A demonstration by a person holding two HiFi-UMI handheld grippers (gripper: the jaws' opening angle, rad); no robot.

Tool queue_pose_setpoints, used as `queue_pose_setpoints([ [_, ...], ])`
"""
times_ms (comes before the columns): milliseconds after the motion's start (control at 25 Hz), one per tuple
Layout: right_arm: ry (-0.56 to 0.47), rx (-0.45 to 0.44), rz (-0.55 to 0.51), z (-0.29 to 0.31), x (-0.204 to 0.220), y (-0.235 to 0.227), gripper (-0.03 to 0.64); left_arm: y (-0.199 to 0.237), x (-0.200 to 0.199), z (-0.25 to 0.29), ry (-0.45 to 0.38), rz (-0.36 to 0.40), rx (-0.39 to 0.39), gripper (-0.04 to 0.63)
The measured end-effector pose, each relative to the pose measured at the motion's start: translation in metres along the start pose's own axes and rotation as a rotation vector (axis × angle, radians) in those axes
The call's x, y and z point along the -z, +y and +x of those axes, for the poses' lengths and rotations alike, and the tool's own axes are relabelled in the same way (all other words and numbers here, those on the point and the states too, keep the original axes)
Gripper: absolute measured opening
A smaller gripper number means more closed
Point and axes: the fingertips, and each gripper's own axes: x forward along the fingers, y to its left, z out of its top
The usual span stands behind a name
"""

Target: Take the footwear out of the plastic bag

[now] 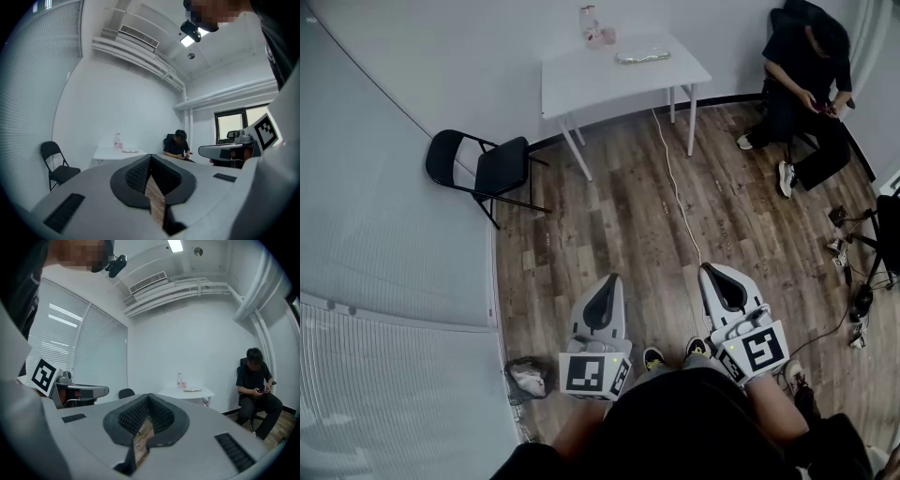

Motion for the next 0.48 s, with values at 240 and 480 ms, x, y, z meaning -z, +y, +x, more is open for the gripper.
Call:
queue_pose_setpoints([
  [240,-0.02,-0.023,0.048,0.016,0.008,0.029,0.017,0.032,0.003,-0.018,-0.015,-0.015,-0.019,0.02],
  [480,-0.005,-0.007,0.02,0.012,0.018,0.059,0.017,0.038,0.014,-0.033,-0.013,-0.033,0.039,0.02],
])
